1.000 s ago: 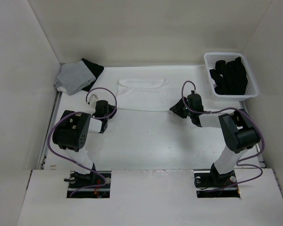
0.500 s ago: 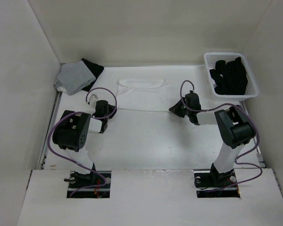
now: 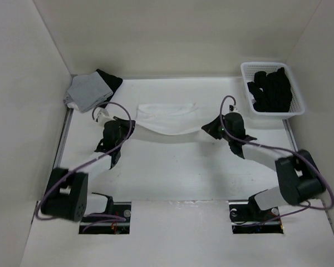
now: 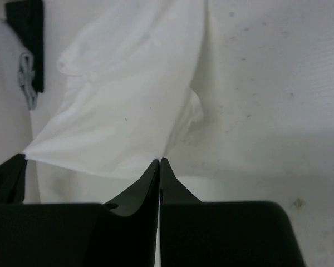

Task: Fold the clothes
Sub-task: Fold the tank top

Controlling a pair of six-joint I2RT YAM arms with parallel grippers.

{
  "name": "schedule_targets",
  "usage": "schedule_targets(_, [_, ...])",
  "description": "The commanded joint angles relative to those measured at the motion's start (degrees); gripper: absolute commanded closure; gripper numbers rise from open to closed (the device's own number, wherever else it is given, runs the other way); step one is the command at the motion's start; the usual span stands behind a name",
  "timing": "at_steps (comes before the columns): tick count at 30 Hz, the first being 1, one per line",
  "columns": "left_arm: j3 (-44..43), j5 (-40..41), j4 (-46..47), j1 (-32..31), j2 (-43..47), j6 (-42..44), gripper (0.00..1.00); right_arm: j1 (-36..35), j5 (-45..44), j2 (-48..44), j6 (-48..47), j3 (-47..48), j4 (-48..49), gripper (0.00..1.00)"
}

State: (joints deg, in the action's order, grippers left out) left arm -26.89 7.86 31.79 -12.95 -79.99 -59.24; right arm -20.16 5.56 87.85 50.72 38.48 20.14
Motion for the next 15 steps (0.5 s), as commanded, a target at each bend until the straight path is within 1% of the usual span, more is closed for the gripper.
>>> schedule_targets(1, [1.0,0.1,-6.1,-0.6,15.8,1.7,1.00,-3.6,-3.4,-14.7,-4.2,-2.0,-4.7,0.98])
schedule_targets(5, [-1.0,0.8,-23.2,-2.9,37.5,3.8,1.00,-10.9,-8.4,-33.6,-6.9,-2.4,-18.9,0.98])
schedule_targets(7, [-3.7,1.8,-32.4,-4.6,47.5,4.7,1.00,-15.6,-12.7,-42.7,-7.4,-0.7,-27.5,0.98])
schedule_targets(9, [-6.4,3.6,-40.6,-6.5,55.7,5.1,1.00,-21.1,-17.5,-49.9,-7.0,1.7,-35.0,0.98])
schedule_targets(12, [-9.5,6.3,-49.8,-9.7,62.1,5.3,1.00,-30.0,-23.7,-55.4,-5.1,4.3,-41.8,0.97])
schedule_targets(15, [-8.8,8.2,-54.3,-12.0,64.0,4.8,1.00,-35.9,-27.3,-55.3,-3.8,4.9,-43.2,0.97])
